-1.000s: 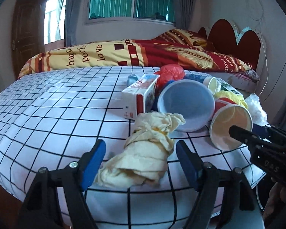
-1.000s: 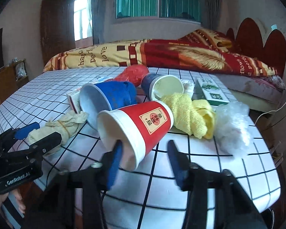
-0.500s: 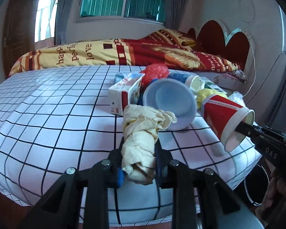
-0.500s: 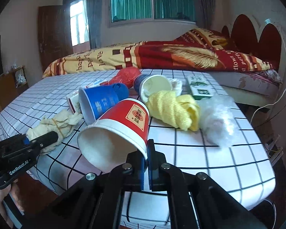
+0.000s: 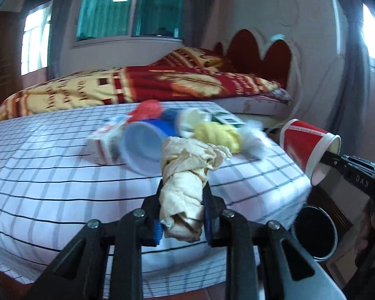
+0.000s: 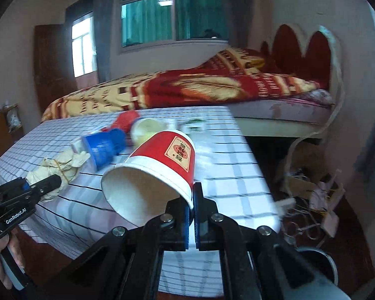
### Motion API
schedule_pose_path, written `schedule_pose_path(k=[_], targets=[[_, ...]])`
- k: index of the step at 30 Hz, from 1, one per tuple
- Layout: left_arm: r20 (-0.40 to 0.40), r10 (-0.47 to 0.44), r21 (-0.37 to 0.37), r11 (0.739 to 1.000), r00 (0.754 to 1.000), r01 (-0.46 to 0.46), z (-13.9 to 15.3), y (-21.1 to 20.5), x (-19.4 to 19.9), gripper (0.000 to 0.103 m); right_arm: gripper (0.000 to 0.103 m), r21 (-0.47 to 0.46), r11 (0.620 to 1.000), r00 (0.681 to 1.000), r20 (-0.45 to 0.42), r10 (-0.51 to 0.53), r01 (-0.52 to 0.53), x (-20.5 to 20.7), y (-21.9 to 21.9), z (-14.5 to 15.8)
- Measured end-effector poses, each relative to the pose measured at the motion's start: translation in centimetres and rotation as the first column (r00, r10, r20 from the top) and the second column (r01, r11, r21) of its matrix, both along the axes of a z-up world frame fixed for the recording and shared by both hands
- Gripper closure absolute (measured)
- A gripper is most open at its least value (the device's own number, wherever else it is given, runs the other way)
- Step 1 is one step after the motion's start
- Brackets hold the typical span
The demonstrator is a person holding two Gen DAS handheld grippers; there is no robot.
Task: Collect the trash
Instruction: 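Carry both items over the black bin and open both tools to drop them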
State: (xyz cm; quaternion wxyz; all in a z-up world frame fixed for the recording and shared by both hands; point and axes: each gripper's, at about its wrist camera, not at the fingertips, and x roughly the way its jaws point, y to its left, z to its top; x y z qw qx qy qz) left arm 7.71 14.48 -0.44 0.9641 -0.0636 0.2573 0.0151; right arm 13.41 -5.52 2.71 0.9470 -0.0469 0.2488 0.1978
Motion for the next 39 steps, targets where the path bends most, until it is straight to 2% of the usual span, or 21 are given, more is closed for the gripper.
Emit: schedule_pose_path(k=[4,7,14,20,25,29,30,32,33,34,35,36,37,38,39], targets=[[0.007,-0.096,-0.01,0.995,0.995,0.096,0.0,-3.7,1.0,0.077,0.1,0.0,0.992,0.992,-0.018,-0.126,0.126,-0.4,-5.7,-0.4],[0.008,-0.177,-0.013,0.984,0.984,0.177,-0.1,-6.7,1.6,0.077,0.1,0.004,0.973,0.972,-0.042,-0.23,0.23,-0.8,-10.0,-1.2],[-0.021,-0.381,-0.013,0.924,0.924,0.381,-1.3,-14.8,2.8,0.077,0.1,-0.003,0.927,0.923,-0.088,-0.375,0.376,-2.4,-17.4,-3.1],[-0.082,-0.519,-0.027,0.854,0.851,0.519,-3.3,-21.4,3.2,0.077,0.1,-0.035,0.909,0.898,-0.14,-0.417,0.416,-3.0,-21.5,-5.7],[-0.159,-0.583,-0.031,0.81,0.797,0.586,-5.7,-25.0,3.6,0.077,0.1,-0.046,0.903,0.882,-0.197,-0.428,0.427,-2.6,-24.0,-8.3],[-0.214,-0.6,-0.045,0.795,0.771,0.605,-7.8,-26.7,4.3,0.077,0.1,-0.046,0.909,0.875,-0.258,-0.411,0.414,-1.6,-25.8,-10.5],[-0.223,-0.6,-0.048,0.794,0.768,0.606,-8.1,-26.9,5.6,0.076,0.1,-0.047,0.912,0.873,-0.271,-0.405,0.408,-1.4,-26.1,-11.0],[-0.241,-0.612,-0.063,0.784,0.753,0.617,-9.0,-27.8,5.9,0.073,0.099,-0.075,0.91,0.866,-0.282,-0.412,0.408,-0.8,-26.5,-12.5],[-0.265,-0.618,-0.071,0.778,0.74,0.625,-9.8,-28.3,6.3,0.064,0.096,-0.096,0.908,0.857,-0.302,-0.417,0.407,-0.5,-26.8,-13.5],[-0.291,-0.611,-0.068,0.781,0.737,0.621,-10.5,-28.8,6.7,0.05,0.068,-0.147,0.898,0.827,-0.353,-0.438,0.414,0.2,-27.3,-15.1],[-0.305,-0.593,-0.062,0.793,0.745,0.606,-10.9,-29.0,6.8,0.041,0.036,-0.17,0.887,0.801,-0.382,-0.461,0.43,0.4,-27.9,-16.1],[-0.31,-0.576,-0.064,0.807,0.757,0.588,-11.1,-28.9,6.7,0.031,0.032,-0.175,0.879,0.787,-0.391,-0.476,0.444,0.5,-28.3,-16.5],[-0.304,-0.555,-0.063,0.822,0.774,0.565,-11.0,-28.4,6.6,0.027,0.032,-0.189,0.864,0.767,-0.402,-0.501,0.466,0.4,-28.9,-16.8],[-0.299,-0.536,-0.057,0.836,0.79,0.545,-10.8,-28.0,6.6,0.022,0.031,-0.186,0.86,0.762,-0.402,-0.508,0.475,0.3,-29.2,-16.7],[-0.294,-0.516,-0.05,0.849,0.805,0.526,-10.6,-27.7,6.4,0.009,0.027,-0.18,0.858,0.762,-0.398,-0.511,0.481,0.2,-29.4,-16.4]])
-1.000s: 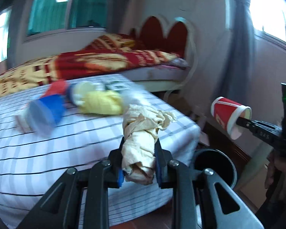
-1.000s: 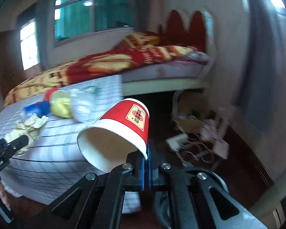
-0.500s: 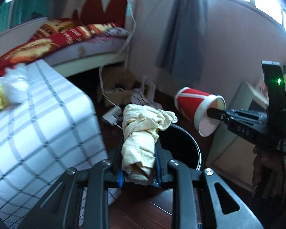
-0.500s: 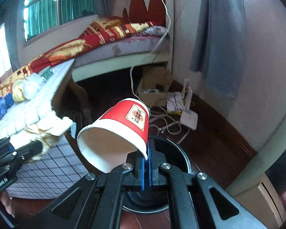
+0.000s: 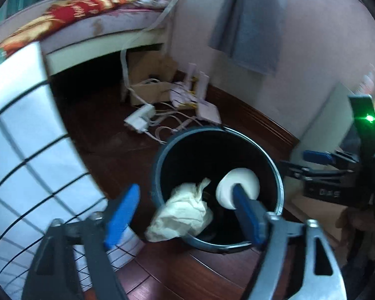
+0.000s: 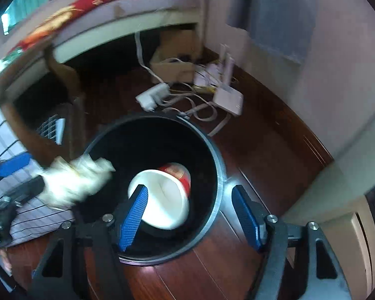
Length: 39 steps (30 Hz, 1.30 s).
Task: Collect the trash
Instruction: 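Move both open tools back toward the trash on the ottoman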
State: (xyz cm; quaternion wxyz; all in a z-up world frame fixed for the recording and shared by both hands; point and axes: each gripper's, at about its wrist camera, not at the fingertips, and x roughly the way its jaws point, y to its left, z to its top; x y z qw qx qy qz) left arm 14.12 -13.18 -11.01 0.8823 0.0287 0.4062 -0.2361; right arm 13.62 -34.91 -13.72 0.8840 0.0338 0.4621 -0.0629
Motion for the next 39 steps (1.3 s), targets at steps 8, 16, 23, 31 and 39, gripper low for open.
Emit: schedule_pose_path(k=[8,16,23,31,39], targets=[[0.071,0.108,0.051,0.992,0.992,-0.111,2.1,2.8,-1.2,0.002,0.002,-0.013,1.0,0.997,0.075,-0.009,0.01,-0.5,0.8,2.8],[0.133,0.185,0.05,0.98,0.974,-0.193,4.4,5.3,-1.2,0.0,0.0,-0.034,0.998,0.987,0.148,0.066,-0.061,-0.4,3.9,5.4],[0.172,0.232,0.044,0.969,0.957,-0.242,5.7,6.8,-0.7,0.0,0.0,-0.049,0.989,0.969,0.196,0.148,-0.141,-1.0,7.7,7.7],[0.209,0.283,0.028,0.955,0.936,-0.295,7.7,9.9,-2.1,0.0,0.0,-0.061,0.975,0.942,0.25,0.224,-0.216,-1.6,11.2,9.5],[0.237,0.365,0.004,0.927,0.9,-0.376,9.3,15.1,-3.7,0.0,0.0,-0.058,0.95,0.896,0.316,0.31,-0.308,-1.6,15.5,11.8]])
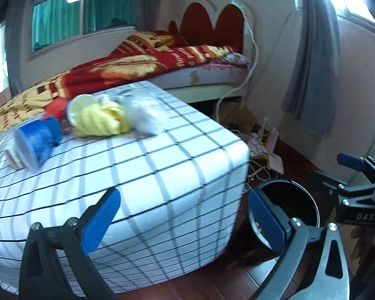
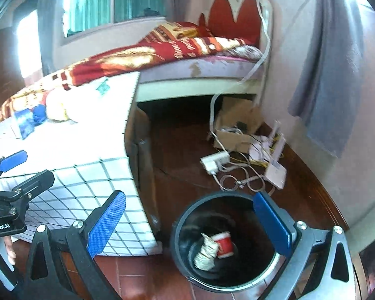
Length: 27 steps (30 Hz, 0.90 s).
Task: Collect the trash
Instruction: 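Move both open tools back toward the trash on the ottoman, then grasp the blue-and-white cup with the left tool while the right tool grasps the clear plastic bag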
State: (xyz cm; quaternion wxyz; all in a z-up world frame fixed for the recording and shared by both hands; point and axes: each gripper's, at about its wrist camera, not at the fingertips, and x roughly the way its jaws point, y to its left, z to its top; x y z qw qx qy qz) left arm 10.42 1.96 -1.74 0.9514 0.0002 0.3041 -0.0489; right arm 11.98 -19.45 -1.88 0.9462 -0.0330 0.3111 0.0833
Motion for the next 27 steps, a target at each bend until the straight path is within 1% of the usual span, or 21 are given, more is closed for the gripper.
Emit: schedule_pose_path(k=[2,5,7,9,10,12,14,15,17,19,21,23,24,27], targets=[[-0.003,0.015,-0.009,1.0,1.0,-0.015,0.2,1.6,-0.3,0.0,0.0,0.0,1.0,0.999,0.017,0.029,-0.029,0.2,1.4,0.4],[-0.002,0.065,-0.021,0.998,0.998,-0.065,0.3,4.6,-0.7,0.002,0.0,-0.005,0.997,0.996,0.041,0.074,-0.074,0.5,3.6,0.9],[0.001,0.1,-0.03,0.995,0.995,-0.1,0.4,6.6,-1.0,0.008,0.0,-0.012,0.994,0.994,0.043,0.105,-0.104,0.8,5.3,1.1],[0.018,0.139,-0.025,0.99,0.99,-0.139,0.5,8.8,-1.2,0.013,0.0,-0.003,0.99,0.988,0.057,0.143,-0.144,1.0,7.0,1.2],[0.019,0.151,-0.027,0.988,0.988,-0.151,0.5,9.8,-1.2,0.016,0.0,0.001,0.986,0.985,0.042,0.166,-0.166,1.3,8.0,1.2],[0.024,0.182,-0.026,0.983,0.983,-0.182,0.4,11.7,-0.9,0.02,0.0,-0.029,0.982,0.981,0.029,0.19,-0.189,1.8,10.3,1.6],[0.02,0.211,-0.031,0.977,0.977,-0.211,0.3,13.6,-0.1,0.022,0.0,-0.031,0.977,0.977,0.028,0.213,-0.212,2.4,12.3,2.1],[0.019,0.221,-0.033,0.975,0.975,-0.221,0.2,14.2,0.2,0.024,0.0,-0.034,0.974,0.974,0.032,0.225,-0.224,2.7,13.1,2.3],[0.025,0.24,-0.047,0.97,0.971,-0.238,0.2,15.7,1.3,0.027,0.0,-0.055,0.966,0.966,0.043,0.255,-0.252,3.7,15.0,2.7],[0.029,0.251,-0.051,0.967,0.968,-0.249,0.3,16.6,2.3,0.03,0.0,-0.068,0.962,0.962,0.047,0.269,-0.265,5.0,16.3,3.0],[0.03,0.26,-0.054,0.965,0.965,-0.258,0.2,17.3,3.4,0.031,0.0,-0.064,0.958,0.959,0.045,0.281,-0.278,6.2,17.3,3.3],[0.024,0.263,-0.064,0.963,0.964,-0.261,0.0,17.9,4.7,0.031,0.0,-0.066,0.954,0.955,0.032,0.295,-0.292,7.7,18.3,3.2],[0.023,0.264,-0.066,0.963,0.964,-0.262,-0.1,18.3,4.7,0.032,0.001,-0.064,0.952,0.953,0.02,0.302,-0.3,8.5,18.8,3.0],[0.0,0.263,-0.081,0.962,0.965,-0.262,-0.6,19.2,5.9,0.035,0.006,-0.066,0.947,0.949,-0.01,0.316,-0.316,10.2,19.7,2.6]])
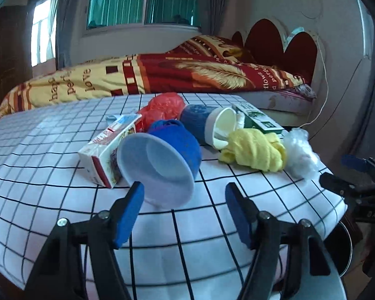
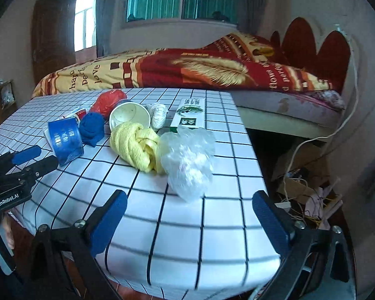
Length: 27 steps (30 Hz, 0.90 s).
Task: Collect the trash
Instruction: 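Grasp the blue-and-white cup with the left tool while the right tool grasps the clear plastic bag, then carry the cup and bag over the black bin and open both tools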
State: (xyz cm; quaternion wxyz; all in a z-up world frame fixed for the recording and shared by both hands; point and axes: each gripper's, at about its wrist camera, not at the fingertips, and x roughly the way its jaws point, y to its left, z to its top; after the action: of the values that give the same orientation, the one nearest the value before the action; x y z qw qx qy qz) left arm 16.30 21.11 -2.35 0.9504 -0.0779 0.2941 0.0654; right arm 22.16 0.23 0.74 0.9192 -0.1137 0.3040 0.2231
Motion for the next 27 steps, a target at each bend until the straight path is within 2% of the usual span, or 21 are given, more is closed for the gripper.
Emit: schedule_pose_path(k=[2,6,8,9,11,12,13,16,21,27], targets=[[-0.019,-0.007,-0.011,1.0,1.0,0.007,-0.4,0.3,0.8,0.039,0.015,-0.011,1.0,1.0,-0.022,0.008,-0.008,1.0,0.6,-0.4],[-0.04,-0.027,-0.021,0.999,0.999,0.026,-0.7,0.2,1.8,0.048,0.024,-0.01,1.0,0.999,-0.047,0.008,-0.008,2.4,1.0,-0.9],[-0.043,-0.027,-0.029,0.999,0.999,0.026,-0.6,0.4,2.2,0.053,0.033,0.003,1.0,0.998,-0.064,0.011,-0.011,3.1,1.0,-1.0],[-0.044,-0.03,-0.036,0.999,0.999,0.029,-0.6,0.5,2.5,0.059,0.035,0.006,1.0,0.997,-0.071,0.014,-0.013,3.4,1.1,-1.1],[-0.058,-0.045,-0.042,0.998,0.997,0.042,-0.7,0.6,3.0,0.077,0.042,0.011,1.0,0.996,-0.081,0.024,-0.023,3.7,1.3,-1.1],[-0.064,-0.053,-0.049,0.998,0.997,0.05,-0.8,0.5,3.1,0.093,0.047,0.011,1.0,0.996,-0.082,0.027,-0.027,3.8,1.4,-1.1],[-0.07,-0.059,-0.046,0.997,0.996,0.056,-0.8,0.4,3.3,0.095,0.06,0.011,0.999,0.996,-0.087,0.032,-0.032,3.9,1.4,-1.2],[-0.04,-0.076,-0.028,0.997,0.996,0.075,-0.1,-0.1,2.7,0.098,0.061,0.02,0.999,0.995,-0.089,0.047,-0.046,3.7,1.1,-1.0],[0.023,-0.098,0.025,0.995,0.995,0.098,1.1,-1.7,0.7,0.098,0.062,0.04,0.998,0.998,-0.037,0.047,-0.046,1.9,-0.2,0.1],[0.067,-0.122,0.011,0.993,0.99,0.122,1.7,-2.6,-0.6,0.098,0.062,0.048,0.998,1.0,-0.002,0.029,-0.028,-0.5,-2.6,1.0]])
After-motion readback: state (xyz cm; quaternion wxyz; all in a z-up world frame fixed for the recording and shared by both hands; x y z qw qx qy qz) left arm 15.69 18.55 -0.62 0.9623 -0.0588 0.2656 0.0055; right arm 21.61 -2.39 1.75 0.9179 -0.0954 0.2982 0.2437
